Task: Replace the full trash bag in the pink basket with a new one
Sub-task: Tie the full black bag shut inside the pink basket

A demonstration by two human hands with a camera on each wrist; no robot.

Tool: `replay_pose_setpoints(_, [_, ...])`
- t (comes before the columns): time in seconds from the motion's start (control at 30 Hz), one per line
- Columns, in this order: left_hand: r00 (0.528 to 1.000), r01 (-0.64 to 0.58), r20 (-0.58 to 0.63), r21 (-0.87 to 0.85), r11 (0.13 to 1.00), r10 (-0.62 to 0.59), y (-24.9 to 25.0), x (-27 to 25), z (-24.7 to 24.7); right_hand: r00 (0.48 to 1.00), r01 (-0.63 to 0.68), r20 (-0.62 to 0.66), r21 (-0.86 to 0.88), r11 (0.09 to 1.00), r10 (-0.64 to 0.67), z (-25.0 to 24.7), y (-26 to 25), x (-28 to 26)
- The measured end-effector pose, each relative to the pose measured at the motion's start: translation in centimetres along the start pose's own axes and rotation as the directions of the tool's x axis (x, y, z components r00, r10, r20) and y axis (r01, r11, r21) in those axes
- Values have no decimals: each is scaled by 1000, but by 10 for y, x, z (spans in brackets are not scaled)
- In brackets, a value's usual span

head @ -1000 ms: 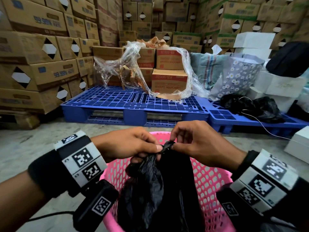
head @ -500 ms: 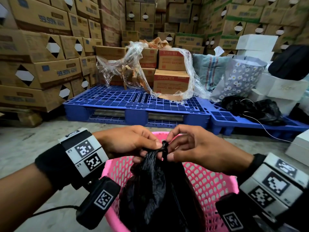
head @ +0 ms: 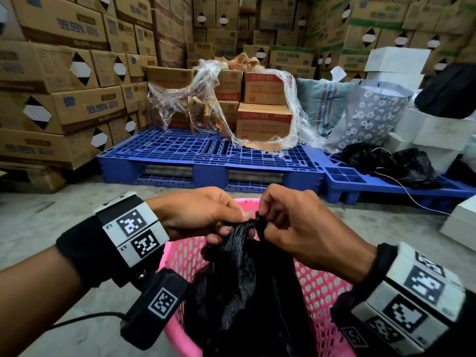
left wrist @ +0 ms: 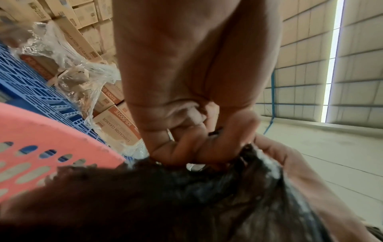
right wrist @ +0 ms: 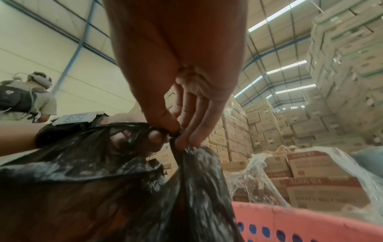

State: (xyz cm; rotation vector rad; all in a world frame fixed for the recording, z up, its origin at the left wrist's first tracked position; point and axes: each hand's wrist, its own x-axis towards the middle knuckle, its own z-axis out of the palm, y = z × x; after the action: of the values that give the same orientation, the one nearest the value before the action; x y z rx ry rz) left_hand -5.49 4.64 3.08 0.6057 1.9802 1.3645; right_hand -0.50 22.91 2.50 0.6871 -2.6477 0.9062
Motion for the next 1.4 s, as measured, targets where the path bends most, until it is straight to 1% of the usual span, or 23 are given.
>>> replay_pose_setpoints(0.07, [997,-38,-62,78,996,43,0,-1,-1,999,-26,17,-76,997,28,-3,1,0])
replay_pose_setpoints(0.13, [983,-78,-148,223,972,113,1,-5,-5,998,-52,34,-144,988,58,-5,4,0])
replay_pose_setpoints(0.17, [975,-102,-161,299,949,155,1,-7,-7,997,-61,45,-186,981,70,-8,8,-1])
replay_pose_setpoints(0.27, [966,-143,-120,496,856,231,-3,-21,-16,989,-98,82,-289,952,126,-21,27,-6])
replay_pose_setpoints(0.37, [965,-198,17,706,681,263,-17,-36,-19,965,-89,189,-410,908,180,-34,46,-20])
replay_pose_setpoints(0.47, [975,-196,127,874,444,180,-33,-40,-15,927,-30,301,-538,842,225,-38,55,-37])
replay_pose_setpoints(0.57, [987,-149,126,955,255,104,-46,-38,-8,898,-16,334,-624,781,285,-44,61,-49])
replay_pose_setpoints(0.67, [997,-80,83,985,155,-8,-49,-35,4,878,34,356,-713,701,320,-49,59,-57])
replay_pose_setpoints(0.73, [996,-1,6,999,48,-91,-51,-32,11,865,57,361,-762,646,349,-52,61,-61])
replay_pose_setpoints(0.8, [993,47,-53,997,-58,-109,-55,-29,14,861,48,348,-783,620,372,-57,64,-66])
replay_pose_setpoints(0.87, [993,68,-77,993,-100,-88,-55,-24,13,863,-2,316,-779,627,395,-62,66,-69])
replay_pose_setpoints(0.93, [992,98,-103,993,-61,-79,-49,-23,6,871,-39,294,-757,652,394,-66,69,-70])
replay_pose_setpoints(0.97, [989,123,-123,992,-16,-85,-47,-23,1,885,-59,282,-721,690,370,-68,70,-69])
replay_pose_setpoints(1.03, [981,179,-171,980,87,-89,-38,-25,-10,924,-103,247,-576,811,293,-75,66,-63])
replay_pose_setpoints(1.07, [979,198,-185,965,170,-90,-34,-24,-14,937,-122,231,-484,867,261,-76,61,-58])
replay_pose_setpoints(1.1, [980,200,-186,922,331,-74,-28,-22,-17,947,-146,213,-382,913,240,-76,55,-53])
replay_pose_setpoints(1.13, [980,192,-184,793,578,-73,-23,-18,-15,950,-176,207,-270,947,235,-73,49,-48])
replay_pose_setpoints(1.17, [980,162,-190,561,812,-64,-17,-15,-10,952,-187,216,-149,971,216,-69,40,-42])
replay_pose_setpoints(1.2, [978,103,-208,329,939,-35,-12,-10,-5,952,-185,241,-29,982,187,-64,30,-36])
replay_pose_setpoints(1.23, [976,43,-219,149,988,-9,-6,-5,3,953,-169,267,82,982,142,-59,20,-31])
replay_pose_setpoints(1.27, [978,-4,-209,31,1000,10,-1,-2,12,956,-151,277,165,975,101,-54,12,-24])
replay_pose_setpoints(1.33, [992,-60,-121,-117,991,46,3,5,31,961,-137,268,262,955,65,-45,1,-12])
replay_pose_setpoints(1.4, [997,-71,-35,-219,973,65,3,9,45,970,-166,228,348,923,89,-42,-2,-1])
